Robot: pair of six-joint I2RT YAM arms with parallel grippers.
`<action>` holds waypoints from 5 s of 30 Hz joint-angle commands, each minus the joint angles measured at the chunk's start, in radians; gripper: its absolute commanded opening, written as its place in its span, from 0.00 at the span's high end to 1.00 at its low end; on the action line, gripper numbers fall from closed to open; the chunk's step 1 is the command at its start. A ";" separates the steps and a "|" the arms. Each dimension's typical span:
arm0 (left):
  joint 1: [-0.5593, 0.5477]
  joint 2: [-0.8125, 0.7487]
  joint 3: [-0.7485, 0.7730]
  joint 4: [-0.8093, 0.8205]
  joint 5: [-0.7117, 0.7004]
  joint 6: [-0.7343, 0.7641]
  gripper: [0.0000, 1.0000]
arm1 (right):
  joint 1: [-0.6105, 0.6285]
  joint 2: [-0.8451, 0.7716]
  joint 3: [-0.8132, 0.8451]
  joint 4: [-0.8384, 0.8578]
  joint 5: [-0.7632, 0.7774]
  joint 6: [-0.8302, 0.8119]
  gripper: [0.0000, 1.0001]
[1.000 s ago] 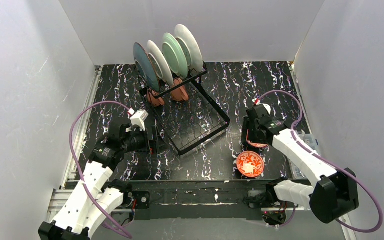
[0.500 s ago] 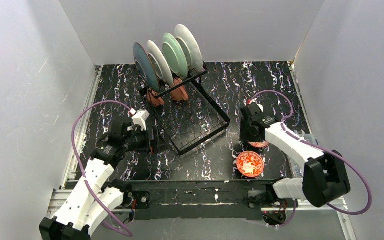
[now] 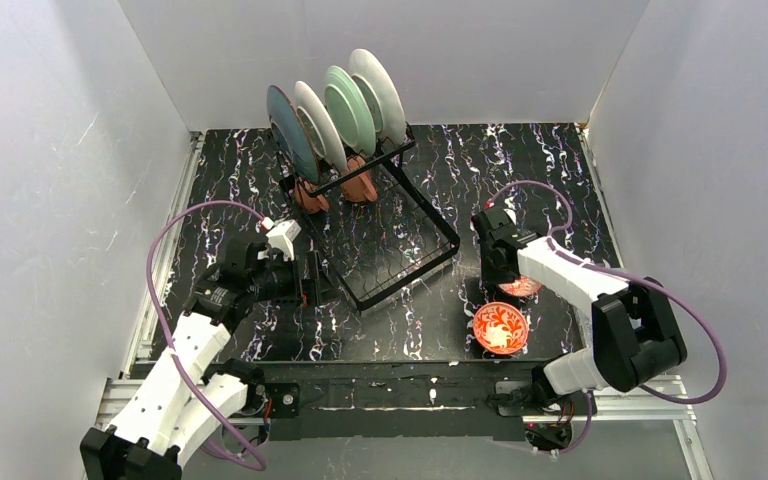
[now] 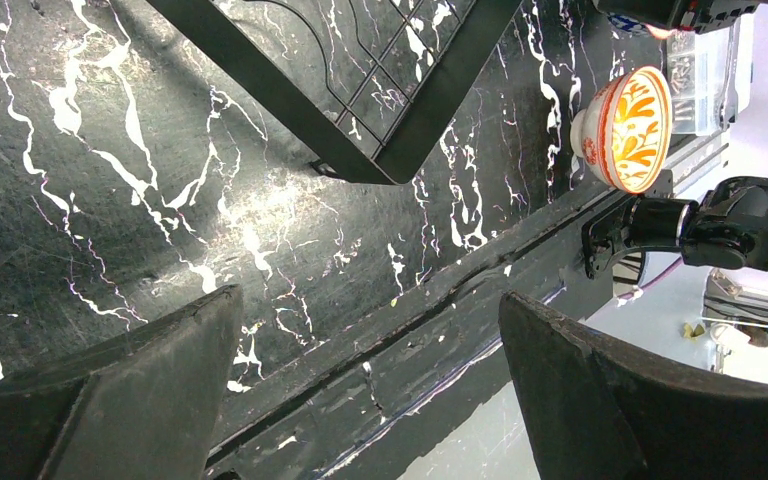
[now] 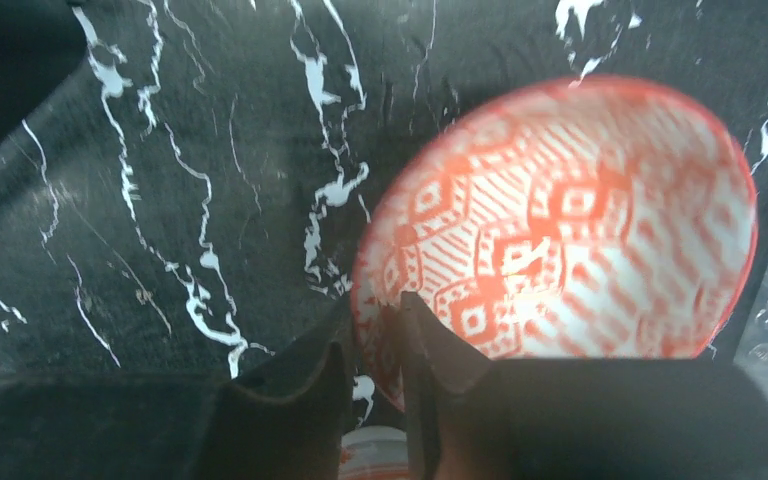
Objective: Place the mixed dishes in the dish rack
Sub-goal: Pick up the bowl from the center of the board, then insert the bowl into the dish rack.
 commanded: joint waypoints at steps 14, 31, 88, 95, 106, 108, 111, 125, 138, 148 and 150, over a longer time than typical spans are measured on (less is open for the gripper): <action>-0.005 0.009 -0.002 -0.030 -0.027 0.006 0.02 | 0.029 0.081 0.089 0.063 0.050 -0.031 0.99; -0.005 0.043 0.001 -0.035 -0.022 0.009 0.02 | 0.075 0.024 0.136 0.081 0.060 -0.161 0.99; -0.047 0.197 0.400 -0.289 0.274 0.131 0.02 | 0.890 -0.204 0.265 -0.008 -0.315 -0.876 0.99; -0.186 0.213 0.447 -0.406 0.105 0.190 0.02 | 0.964 -0.115 0.350 -0.082 -0.368 -0.930 0.99; -0.333 0.282 0.452 -0.450 -0.086 0.166 0.02 | 1.084 -0.027 0.450 -0.156 -0.266 -0.941 0.99; -0.349 0.292 0.446 -0.448 -0.095 0.162 0.02 | 1.102 -0.015 0.463 -0.165 -0.246 -0.939 0.99; -0.378 0.309 0.439 -0.444 -0.097 0.155 0.02 | 1.124 0.000 0.480 -0.170 -0.228 -0.939 0.99; -0.442 0.341 0.383 -0.413 -0.106 0.140 0.18 | 1.172 0.028 0.523 -0.190 -0.180 -0.930 0.99; -0.452 0.394 0.361 -0.386 -0.069 0.128 0.75 | 1.183 0.023 0.512 -0.171 -0.151 -0.938 0.99; -0.474 0.408 0.349 -0.339 -0.077 0.114 1.00 | 1.189 -0.056 0.422 -0.117 -0.090 -0.939 0.98; -0.474 0.412 0.353 -0.326 -0.094 0.108 1.00 | 1.189 -0.091 0.400 -0.115 -0.072 -0.925 0.92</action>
